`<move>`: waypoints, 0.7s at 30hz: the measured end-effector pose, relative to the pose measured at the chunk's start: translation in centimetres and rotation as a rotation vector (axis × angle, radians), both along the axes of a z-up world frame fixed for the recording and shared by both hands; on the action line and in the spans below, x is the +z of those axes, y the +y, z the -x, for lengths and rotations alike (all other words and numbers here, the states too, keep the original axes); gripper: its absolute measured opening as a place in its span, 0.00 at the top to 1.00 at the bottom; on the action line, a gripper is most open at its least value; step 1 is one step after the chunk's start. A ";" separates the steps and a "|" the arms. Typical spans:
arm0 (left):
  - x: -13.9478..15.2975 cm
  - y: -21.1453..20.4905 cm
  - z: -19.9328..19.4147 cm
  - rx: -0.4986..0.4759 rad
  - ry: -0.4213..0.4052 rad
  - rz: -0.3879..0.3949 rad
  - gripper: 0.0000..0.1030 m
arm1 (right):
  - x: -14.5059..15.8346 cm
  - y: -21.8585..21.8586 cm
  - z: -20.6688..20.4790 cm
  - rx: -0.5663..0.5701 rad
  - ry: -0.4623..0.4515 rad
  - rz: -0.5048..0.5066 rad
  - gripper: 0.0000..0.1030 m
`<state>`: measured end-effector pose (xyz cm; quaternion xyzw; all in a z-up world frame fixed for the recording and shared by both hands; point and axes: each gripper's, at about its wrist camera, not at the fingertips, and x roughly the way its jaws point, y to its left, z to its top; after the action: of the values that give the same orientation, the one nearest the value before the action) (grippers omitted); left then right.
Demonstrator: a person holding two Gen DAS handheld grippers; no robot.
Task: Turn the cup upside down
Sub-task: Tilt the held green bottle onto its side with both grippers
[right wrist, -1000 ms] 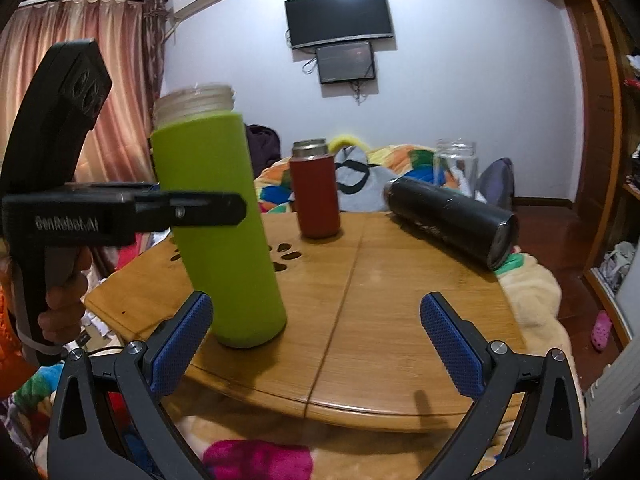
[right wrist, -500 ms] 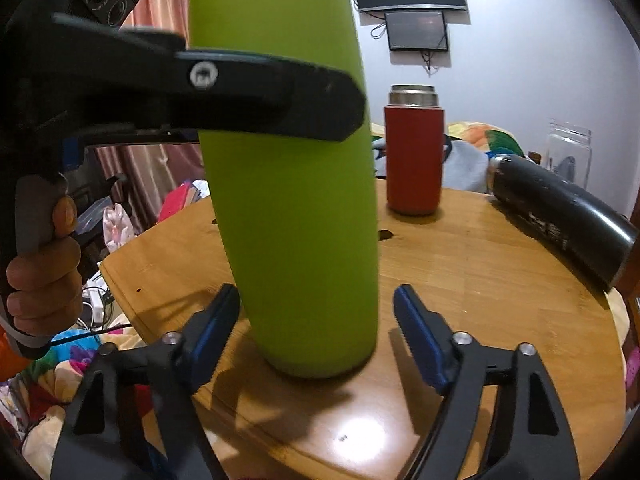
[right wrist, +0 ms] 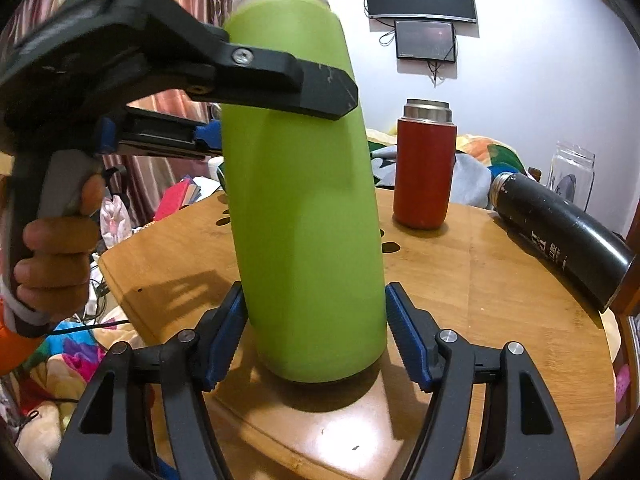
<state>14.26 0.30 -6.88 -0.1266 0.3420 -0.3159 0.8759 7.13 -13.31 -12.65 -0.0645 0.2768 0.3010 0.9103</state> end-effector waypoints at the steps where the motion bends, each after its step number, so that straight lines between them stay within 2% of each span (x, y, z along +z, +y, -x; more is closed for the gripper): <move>1: -0.1 0.2 -0.2 0.014 0.009 0.002 0.37 | 0.2 -0.1 0.2 0.004 -0.001 0.001 0.37; 4: -1.5 1.0 -1.4 0.053 0.070 0.020 0.31 | 0.5 -0.4 0.5 0.017 0.005 -0.006 0.38; 10: -5.5 3.4 -3.5 0.071 0.259 0.198 0.27 | 0.6 -0.7 0.7 0.028 0.005 -0.018 0.39; 12: -6.2 3.9 -3.7 0.078 0.297 0.227 0.26 | 0.6 -0.7 0.8 0.029 0.006 -0.021 0.39; 16: -6.6 4.1 -3.9 0.088 0.330 0.241 0.24 | 0.5 -0.8 0.7 0.033 0.008 -0.031 0.39; 21: -7.3 4.1 -4.2 0.113 0.363 0.217 0.20 | 0.5 -1.0 0.5 0.032 0.017 -0.045 0.39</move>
<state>18.41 4.40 -14.14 -0.2937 0.4506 -0.2733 0.7975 6.66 -14.28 -12.19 -0.0460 0.2766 0.3222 0.9042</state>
